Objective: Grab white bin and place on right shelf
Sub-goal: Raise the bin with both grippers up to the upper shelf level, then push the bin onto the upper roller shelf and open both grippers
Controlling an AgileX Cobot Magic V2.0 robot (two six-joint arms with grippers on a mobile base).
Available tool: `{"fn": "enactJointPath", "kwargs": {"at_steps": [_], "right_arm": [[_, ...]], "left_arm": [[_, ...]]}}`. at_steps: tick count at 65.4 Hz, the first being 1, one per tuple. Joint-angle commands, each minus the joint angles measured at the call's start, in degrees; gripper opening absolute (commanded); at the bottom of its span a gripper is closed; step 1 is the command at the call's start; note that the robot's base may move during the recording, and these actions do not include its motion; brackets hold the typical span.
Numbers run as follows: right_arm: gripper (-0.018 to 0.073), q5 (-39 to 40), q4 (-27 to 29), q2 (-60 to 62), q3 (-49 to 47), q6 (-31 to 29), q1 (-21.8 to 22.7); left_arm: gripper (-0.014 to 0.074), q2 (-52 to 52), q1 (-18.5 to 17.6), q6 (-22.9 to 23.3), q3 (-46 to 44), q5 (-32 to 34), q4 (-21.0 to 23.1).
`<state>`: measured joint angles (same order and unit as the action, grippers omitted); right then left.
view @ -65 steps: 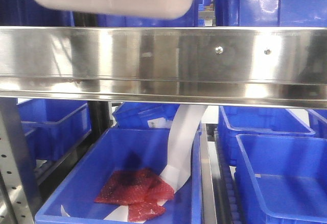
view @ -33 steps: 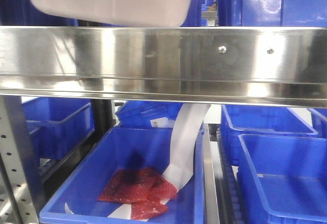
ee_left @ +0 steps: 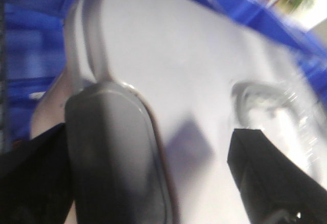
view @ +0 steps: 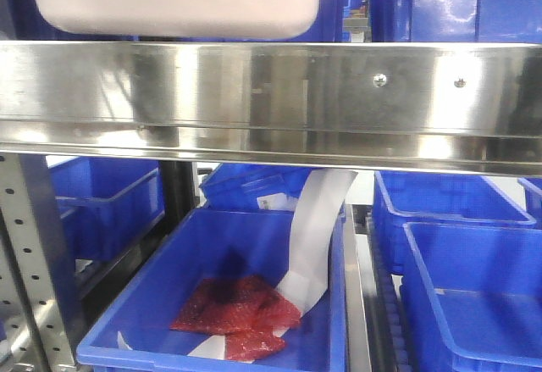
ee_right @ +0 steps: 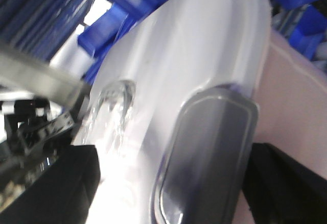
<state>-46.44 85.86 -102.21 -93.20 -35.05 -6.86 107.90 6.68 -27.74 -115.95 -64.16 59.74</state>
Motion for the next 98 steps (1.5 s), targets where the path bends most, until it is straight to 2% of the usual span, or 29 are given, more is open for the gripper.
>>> {"fn": "enactJointPath", "kwargs": {"at_steps": [1,10,17,24,31,40,55,63,73,76,81,91,98], "right_arm": [[0.0633,-6.3,2.7,5.5,-2.7,0.4,-0.1],[0.0633,-5.0,-5.3,7.2,-2.7,0.4,1.3],[0.0633,-4.1,-11.5,8.2,-2.7,0.4,1.4],[0.0633,-2.7,-16.9,9.1,-2.7,0.4,1.4],[0.0633,-1.0,-19.6,9.4,-2.7,0.4,1.4],[0.0633,0.4,-22.3,9.4,-2.7,0.4,1.4],[0.0633,3.7,-29.4,9.4,-2.7,0.4,1.4],[0.0633,4.9,-33.6,9.5,-2.7,0.4,1.4],[0.0629,6.5,-35.5,11.2,-2.7,0.4,1.4],[0.0595,7.0,-35.5,12.1,-2.7,0.4,1.4],[0.0460,7.8,-35.5,13.9,-2.7,0.4,1.4],[0.0042,8.1,-35.5,18.0,-2.7,0.4,1.4],[0.0068,8.8,-35.5,20.5,-2.5,0.4,1.4]], "left_arm": [[0.0442,-4.7,-2.4,1.9,-4.2,-6.1,2.9],[0.0442,-5.9,-2.4,3.6,-5.6,-7.2,-3.8],[0.0442,-6.6,-2.9,3.8,-5.7,-8.0,-6.5],[0.0442,-7.0,-4.5,4.8,-5.7,-7.9,-13.5],[0.0442,-7.0,-6.0,6.6,-5.7,-7.8,-21.5],[0.0442,-7.0,-6.9,8.5,-5.7,-7.6,-27.3],[0.0442,-7.2,-6.9,11.1,-5.7,-7.5,-33.3],[0.0440,-7.4,-6.9,11.4,-5.9,-7.5,-34.2],[0.0434,-8.3,-6.9,12.2,-7.0,-7.9,-34.5],[0.0412,-9.2,-6.9,12.2,-7.0,-7.9,-34.5],[0.0340,-11.2,-6.9,12.2,-7.0,-7.9,-34.5],[0.0134,-14.8,-6.9,12.2,-7.0,-7.9,-34.5],[-0.0046,-16.9,-6.9,12.2,-7.0,-8.3,-34.5]]}}
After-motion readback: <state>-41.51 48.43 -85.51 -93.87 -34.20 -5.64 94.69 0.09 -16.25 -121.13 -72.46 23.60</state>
